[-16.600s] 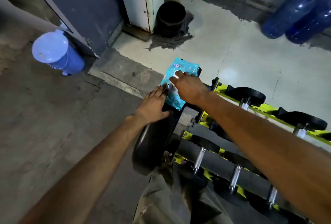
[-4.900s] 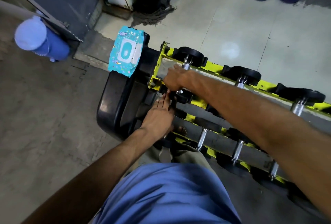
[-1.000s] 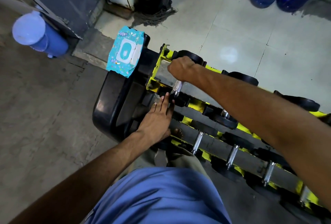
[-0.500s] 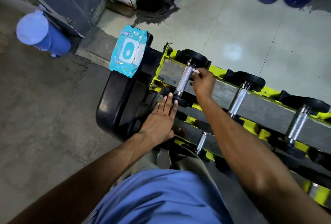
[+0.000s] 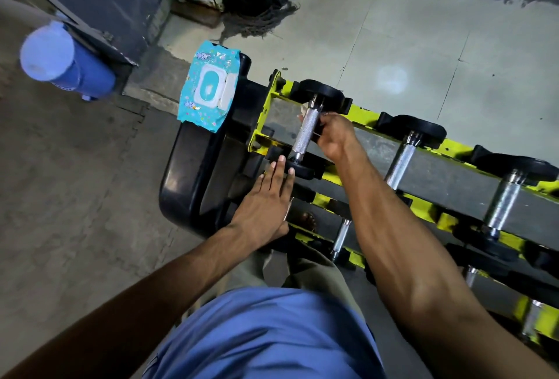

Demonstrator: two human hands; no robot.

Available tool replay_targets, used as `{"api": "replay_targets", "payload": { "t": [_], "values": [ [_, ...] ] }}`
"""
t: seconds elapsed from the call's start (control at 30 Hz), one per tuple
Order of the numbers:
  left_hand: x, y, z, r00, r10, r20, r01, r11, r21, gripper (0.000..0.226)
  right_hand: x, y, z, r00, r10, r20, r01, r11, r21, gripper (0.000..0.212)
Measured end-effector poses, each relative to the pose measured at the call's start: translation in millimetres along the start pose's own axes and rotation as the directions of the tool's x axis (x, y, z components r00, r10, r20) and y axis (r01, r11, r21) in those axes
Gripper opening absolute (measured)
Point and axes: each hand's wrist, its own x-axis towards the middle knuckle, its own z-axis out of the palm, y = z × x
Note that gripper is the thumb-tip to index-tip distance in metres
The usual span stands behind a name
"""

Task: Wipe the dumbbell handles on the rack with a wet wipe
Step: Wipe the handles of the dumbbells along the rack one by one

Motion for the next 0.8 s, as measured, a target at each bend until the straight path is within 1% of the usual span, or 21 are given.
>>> {"api": "replay_targets", "payload": {
  "t": [0.07,0.1,0.13,0.17,0.2,0.23,0.27,0.3,0.33,0.37,0.4,0.43,0.47,0.5,0.53,0.57,0.6,0.67,0.73,0.8],
  "values": [
    [0.0,-2.7,0.0,1.000,0.005,-0.006,-0.005,1.000,-0.001,0.111,3.0,3.5,4.6,0.999,0.022,-0.027,-0.020,0.996,0.082,0.027],
    [-0.4,-2.9,0.0,1.000,0.012,-0.007,-0.012,1.000,-0.001,0.111,2.5,5.7,6.4,0.997,0.008,-0.071,-0.001,0.996,0.092,0.026],
    [-0.4,-2.7,0.3,1.000,0.018,-0.008,-0.018,1.000,0.002,0.112,5.5,9.7,7.1,0.992,-0.031,-0.124,0.044,0.994,0.103,0.025],
    [0.0,-1.9,0.8,1.000,0.024,-0.011,-0.024,1.000,0.006,0.113,7.2,13.6,7.4,0.975,-0.102,-0.199,0.118,0.991,0.069,0.022],
    [0.4,-0.9,1.4,1.000,0.025,-0.012,-0.025,1.000,0.008,0.114,7.8,19.4,6.7,0.936,-0.209,-0.282,0.215,0.977,-0.011,0.020],
    [1.0,0.0,2.5,1.000,0.022,-0.012,-0.022,1.000,0.005,0.116,4.4,23.5,5.9,0.867,-0.346,-0.358,0.309,0.938,-0.158,0.019],
    [1.7,0.5,3.9,1.000,0.016,-0.013,-0.016,1.000,-0.001,0.117,1.1,27.8,3.5,0.780,-0.503,-0.373,0.394,0.857,-0.332,0.015],
    [2.6,0.3,5.4,1.000,0.011,-0.016,-0.011,1.000,-0.008,0.117,-7.6,29.1,1.9,0.692,-0.647,-0.320,0.453,0.734,-0.505,0.012],
    [3.3,-0.5,6.1,1.000,0.010,-0.019,-0.010,1.000,-0.012,0.117,-13.8,30.1,-1.0,0.607,-0.767,-0.207,0.498,0.571,-0.653,0.012],
    [3.7,-1.4,6.6,1.000,0.011,-0.019,-0.011,1.000,-0.017,0.116,-19.2,29.3,-4.5,0.532,-0.845,-0.051,0.516,0.371,-0.772,0.014],
    [3.7,-2.4,6.7,1.000,0.013,-0.016,-0.013,1.000,-0.019,0.116,-22.0,27.6,-8.7,0.472,-0.873,0.125,0.507,0.153,-0.848,0.018],
    [3.5,-2.8,6.9,1.000,0.015,-0.013,-0.016,1.000,-0.017,0.117,-24.7,24.1,-11.8,0.434,-0.850,0.299,0.479,-0.063,-0.876,0.024],
    [3.2,-2.9,6.5,1.000,0.016,-0.008,-0.016,1.000,-0.015,0.117,-24.3,20.1,-14.9,0.413,-0.790,0.453,0.442,-0.261,-0.858,0.029],
    [3.1,-2.6,6.7,1.000,0.014,-0.005,-0.014,1.000,-0.014,0.117,-23.0,16.0,-16.3,0.417,-0.709,0.569,0.392,-0.425,-0.816,0.033],
    [3.0,-2.4,6.3,1.000,0.010,0.000,-0.010,1.000,-0.015,0.117,-21.6,11.2,-15.6,0.444,-0.630,0.637,0.330,-0.546,-0.770,0.036],
    [3.1,-1.9,6.0,1.000,0.008,0.002,-0.008,1.000,-0.017,0.117,-20.3,6.6,-13.4,0.485,-0.566,0.667,0.272,-0.626,-0.730,0.037],
    [2.9,-1.4,5.0,1.000,0.008,0.003,-0.008,1.000,-0.018,0.117,-21.1,1.5,-8.7,0.533,-0.513,0.672,0.232,-0.676,-0.700,0.037],
    [3.1,-0.4,3.2,1.000,0.012,0.002,-0.012,1.000,-0.016,0.116,-26.5,-10.2,9.8,0.660,-0.383,0.647,0.196,-0.743,-0.640,0.034],
    [2.6,1.4,1.5,1.000,0.013,-0.003,-0.013,1.000,-0.023,0.113,-32.9,-19.0,36.3,0.777,-0.231,0.585,0.168,-0.820,-0.547,0.030],
    [2.1,3.9,0.5,1.000,0.014,-0.011,-0.014,0.999,-0.035,0.111,-34.8,-24.2,64.6,0.862,-0.110,0.494,0.151,-0.875,-0.459,0.027]
  ]
}}
